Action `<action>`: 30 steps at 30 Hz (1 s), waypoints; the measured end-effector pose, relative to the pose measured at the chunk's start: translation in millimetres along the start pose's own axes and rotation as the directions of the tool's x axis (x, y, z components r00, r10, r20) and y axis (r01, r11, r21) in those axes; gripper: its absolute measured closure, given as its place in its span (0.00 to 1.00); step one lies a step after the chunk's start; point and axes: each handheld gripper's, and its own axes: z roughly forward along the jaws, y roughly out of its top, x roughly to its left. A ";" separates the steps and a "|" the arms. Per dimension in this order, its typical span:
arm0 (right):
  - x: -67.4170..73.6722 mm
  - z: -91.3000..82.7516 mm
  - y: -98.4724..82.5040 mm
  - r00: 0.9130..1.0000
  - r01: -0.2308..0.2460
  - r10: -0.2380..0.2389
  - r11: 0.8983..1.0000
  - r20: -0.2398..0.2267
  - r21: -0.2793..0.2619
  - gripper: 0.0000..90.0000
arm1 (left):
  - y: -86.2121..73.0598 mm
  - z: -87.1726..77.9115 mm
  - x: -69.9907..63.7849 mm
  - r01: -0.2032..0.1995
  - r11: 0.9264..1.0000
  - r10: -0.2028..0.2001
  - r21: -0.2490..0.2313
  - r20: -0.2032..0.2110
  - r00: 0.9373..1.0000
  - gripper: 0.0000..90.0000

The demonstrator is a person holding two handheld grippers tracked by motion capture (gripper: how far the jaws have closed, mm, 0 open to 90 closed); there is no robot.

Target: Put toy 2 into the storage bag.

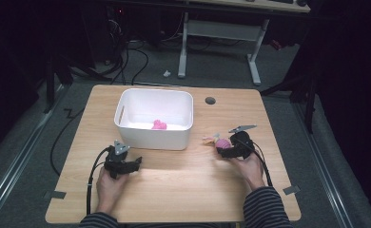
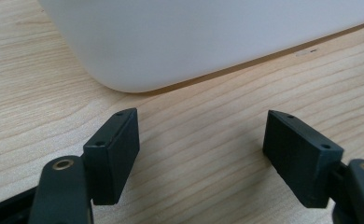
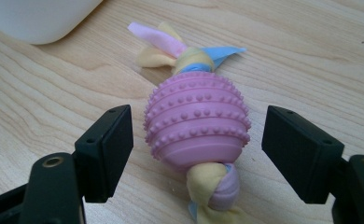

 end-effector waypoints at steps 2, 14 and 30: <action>0.6 1.5 0.1 1.000 0.000 0.000 1.000 0.001 0.005 0.28 | 0.0 0.0 0.0 0.000 1.000 0.000 0.000 0.000 1.000 0.30; 0.6 8.9 -1.2 1.000 0.014 -0.014 0.999 0.005 0.041 0.37 | 0.0 0.0 0.1 0.000 1.000 0.000 0.000 0.001 1.000 0.30; 4.3 -9.1 -1.2 0.999 0.020 -0.019 1.000 -0.029 0.019 0.39 | 0.0 0.0 0.1 0.001 1.000 -0.001 0.000 0.001 1.000 0.30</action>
